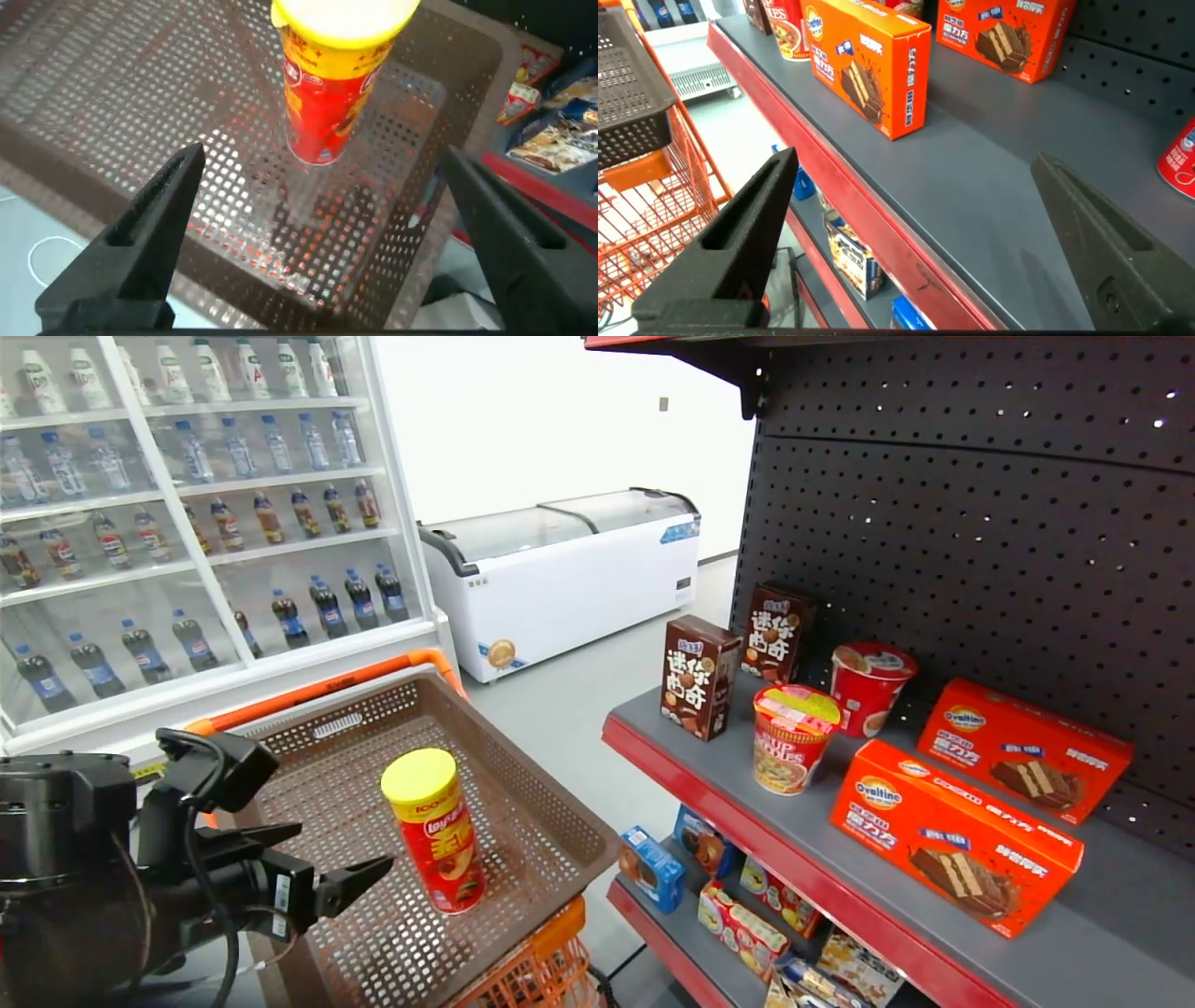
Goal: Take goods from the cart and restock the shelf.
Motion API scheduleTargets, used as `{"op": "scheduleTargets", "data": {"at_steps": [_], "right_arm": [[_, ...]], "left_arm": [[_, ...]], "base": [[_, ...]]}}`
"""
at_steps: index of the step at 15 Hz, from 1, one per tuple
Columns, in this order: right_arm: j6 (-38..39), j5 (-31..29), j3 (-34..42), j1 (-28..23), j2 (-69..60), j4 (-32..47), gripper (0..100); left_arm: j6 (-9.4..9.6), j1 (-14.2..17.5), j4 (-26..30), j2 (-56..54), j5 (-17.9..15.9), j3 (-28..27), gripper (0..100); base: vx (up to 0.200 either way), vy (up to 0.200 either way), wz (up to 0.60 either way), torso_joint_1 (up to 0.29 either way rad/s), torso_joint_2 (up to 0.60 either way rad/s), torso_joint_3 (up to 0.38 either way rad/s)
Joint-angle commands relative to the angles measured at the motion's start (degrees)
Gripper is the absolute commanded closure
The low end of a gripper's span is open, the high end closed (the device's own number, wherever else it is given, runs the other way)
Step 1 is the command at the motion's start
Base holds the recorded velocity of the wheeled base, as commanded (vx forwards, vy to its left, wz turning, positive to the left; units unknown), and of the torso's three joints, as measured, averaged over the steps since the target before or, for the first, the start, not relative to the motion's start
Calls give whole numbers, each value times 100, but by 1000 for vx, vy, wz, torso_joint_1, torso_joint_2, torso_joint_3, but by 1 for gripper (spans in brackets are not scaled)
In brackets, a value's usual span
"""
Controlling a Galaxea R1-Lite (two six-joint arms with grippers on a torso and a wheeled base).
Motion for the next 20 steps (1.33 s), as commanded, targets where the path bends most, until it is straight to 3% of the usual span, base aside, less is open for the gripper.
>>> {"op": "scheduleTargets", "data": {"at_steps": [1,5,7,12,20], "right_arm": [[0,3,0,-1,7,-9,0],[0,3,0,-1,7,0,0],[0,3,0,-1,7,0,0],[0,3,0,-1,7,-9,0],[0,3,0,-1,7,-9,0]], "left_arm": [[-12,-28,-293,791,-24,-86,0],[-21,-37,-1330,1678,-24,-174,0],[5,-222,-1611,1986,-6,-227,0],[14,-319,-2420,2821,20,-411,0],[14,-556,-3132,3656,284,-736,0]], "base": [[0,0,0,0,0,0],[0,0,0,0,0,0],[0,0,0,0,0,0],[0,0,0,0,0,0],[0,0,0,0,0,0]]}}
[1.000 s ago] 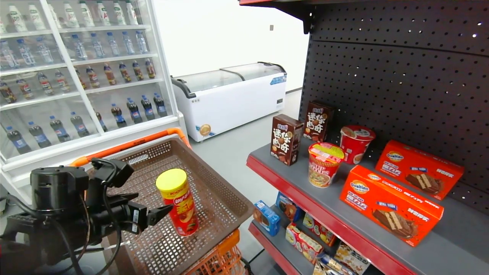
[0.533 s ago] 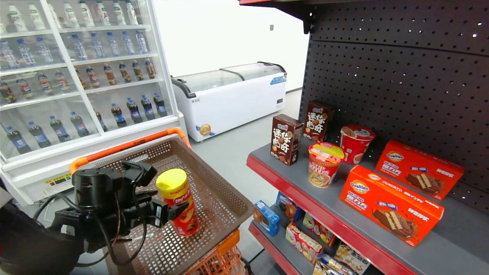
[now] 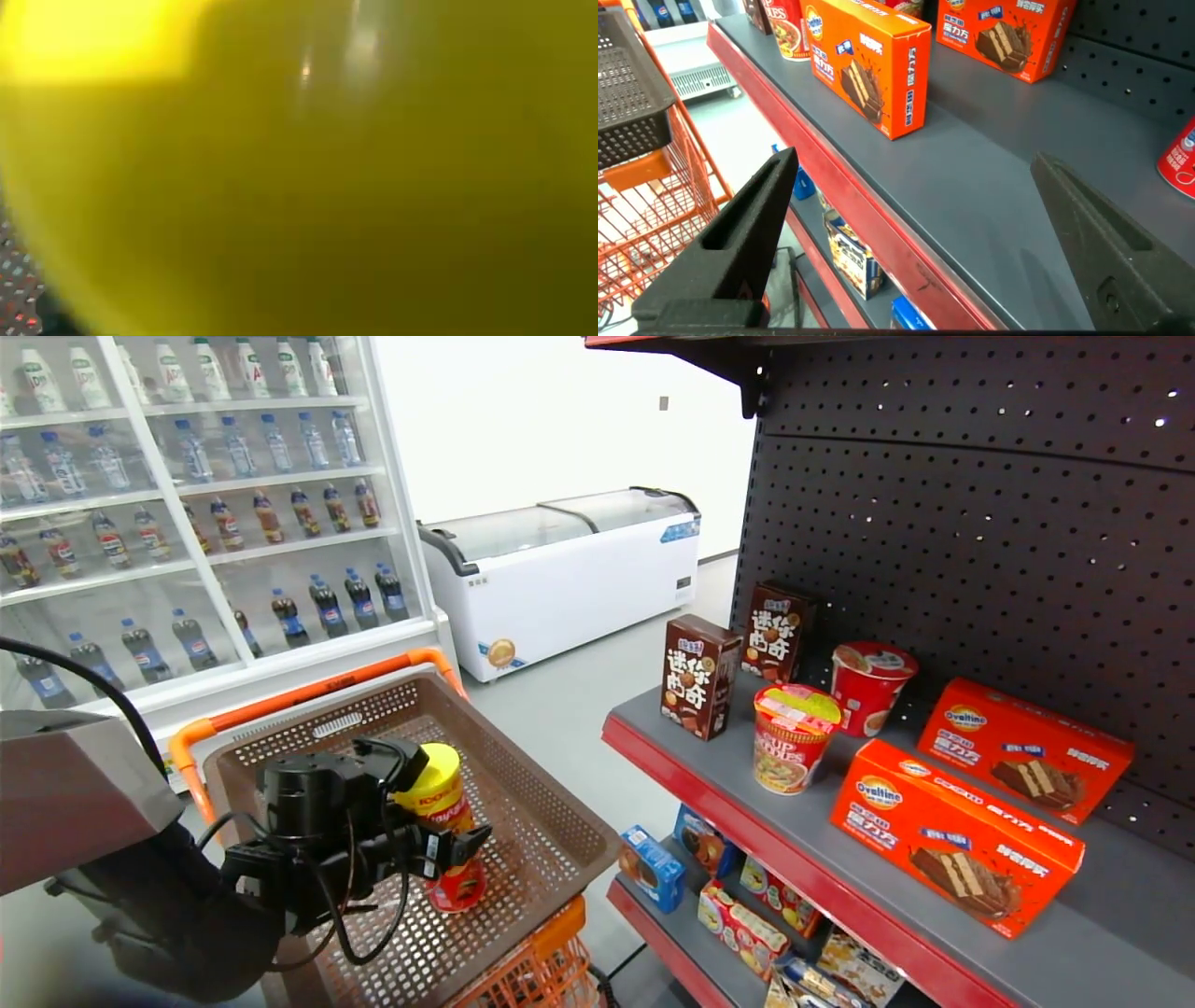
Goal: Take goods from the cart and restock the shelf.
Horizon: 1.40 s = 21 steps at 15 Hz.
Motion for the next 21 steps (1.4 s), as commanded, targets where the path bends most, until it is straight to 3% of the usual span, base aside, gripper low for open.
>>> {"op": "scheduleTargets", "data": {"at_steps": [1,2,6,8,10,14,18,20,21], "right_arm": [[3,2,0,-1,7,-6,0],[-6,2,0,-1,7,-6,0],[-6,2,0,-1,7,3,0],[-6,2,0,-1,7,-6,0],[-6,2,0,-1,7,-6,0],[-6,2,0,-1,7,-6,0],[-6,2,0,-1,7,3,0],[-6,2,0,-1,7,-6,0],[-6,2,0,-1,7,3,0]], "left_arm": [[-9,-21,-26,133,38,-1,0],[-9,-38,-43,133,152,8,100],[8,-144,-52,98,240,-72,100],[17,-223,-140,-377,908,-1,100],[-71,-267,-140,-966,960,43,100],[-53,-258,774,-2152,960,148,100],[-62,-161,2251,-4139,943,491,100],[-71,-117,2470,-4710,952,640,100],[-211,-56,2681,-5273,934,781,100]], "base": [[0,0,0,0,0,0],[0,0,0,0,0,0],[0,0,0,0,0,0],[0,0,0,0,0,0],[0,0,0,0,0,0],[0,0,0,0,0,0],[0,0,0,0,0,0],[0,0,0,0,0,0],[0,0,0,0,0,0]]}}
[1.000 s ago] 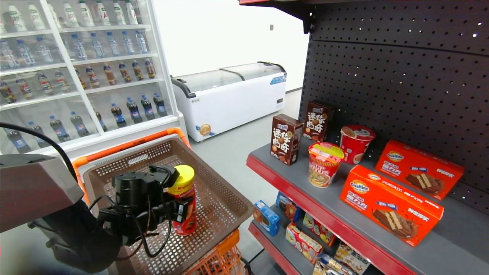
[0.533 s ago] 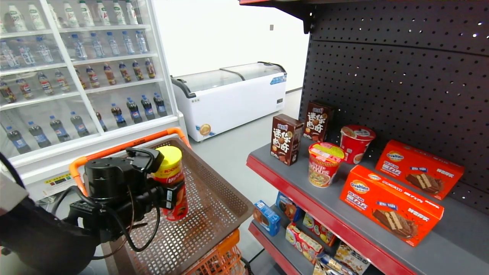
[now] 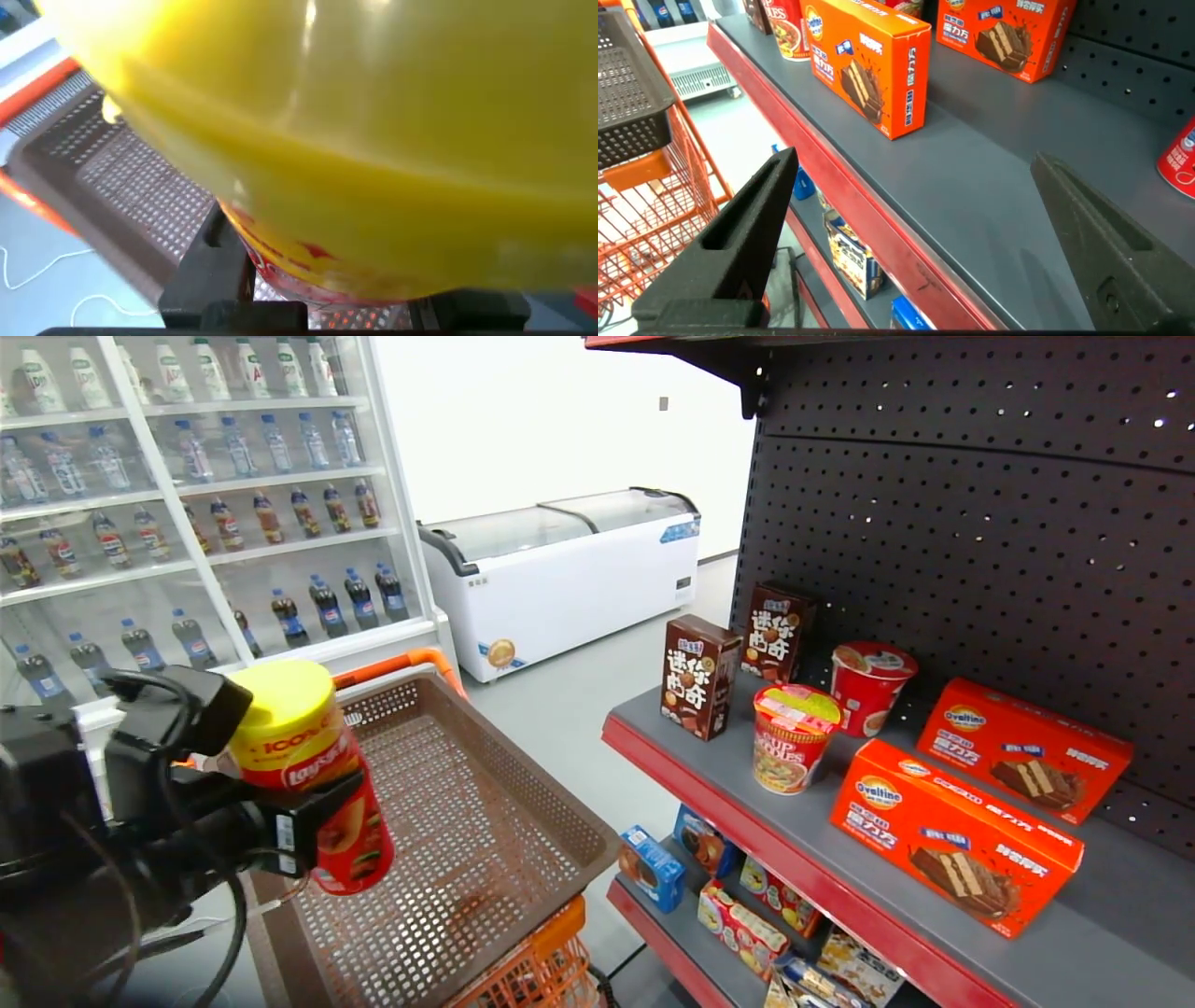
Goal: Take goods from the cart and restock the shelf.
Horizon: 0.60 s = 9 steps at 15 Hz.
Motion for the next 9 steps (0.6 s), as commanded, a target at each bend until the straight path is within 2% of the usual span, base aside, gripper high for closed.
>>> {"op": "scheduleTargets", "data": {"at_steps": [1,3,6,9], "right_arm": [[-8,2,0,-1,7,3,0],[0,2,0,-1,7,-6,0],[0,2,0,-1,7,3,0],[0,2,0,-1,7,3,0]], "left_arm": [[-146,225,476,-1423,-23,265,100],[-146,383,1355,-2310,-58,291,100],[-137,374,2576,-3224,-49,388,100],[-155,409,2620,-3910,-32,994,100]], "base": [[0,0,0,0,0,0],[0,0,0,0,0,0],[0,0,0,0,0,0],[0,0,0,0,0,0]]}}
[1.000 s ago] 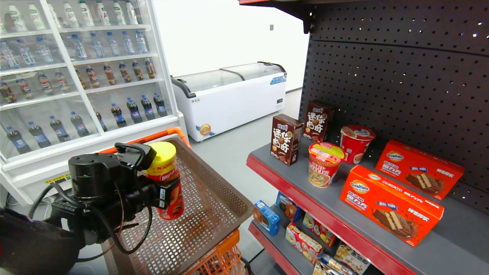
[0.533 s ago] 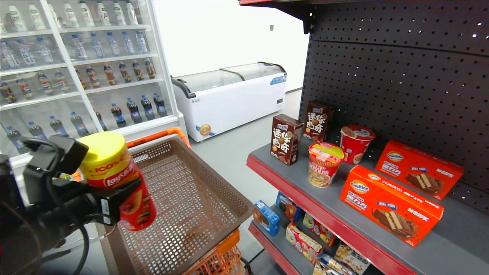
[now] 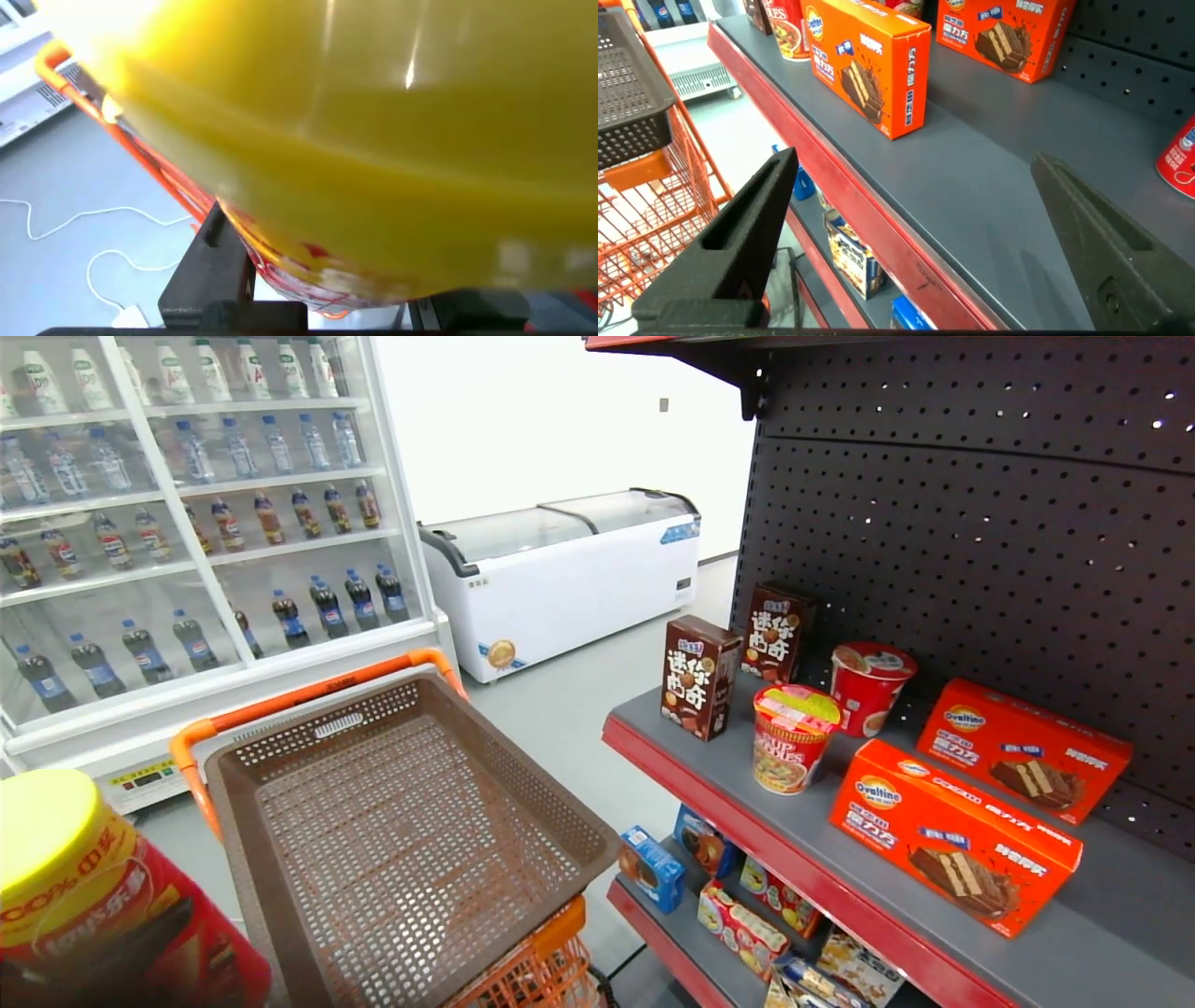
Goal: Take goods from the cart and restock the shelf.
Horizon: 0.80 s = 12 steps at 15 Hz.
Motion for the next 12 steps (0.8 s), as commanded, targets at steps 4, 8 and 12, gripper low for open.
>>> {"op": "scheduleTargets", "data": {"at_steps": [4,8,12], "right_arm": [[-8,2,0,-1,7,-9,0],[-8,11,0,-1,7,0,0],[-8,11,0,-1,7,0,0]], "left_arm": [[46,34,84,-2078,15,994,100],[81,51,1429,-3308,147,844,100],[46,43,2009,-3440,155,545,100]], "base": [[0,0,0,0,0,0],[0,0,0,0,0,0],[0,0,-300,0,1,2]]}}
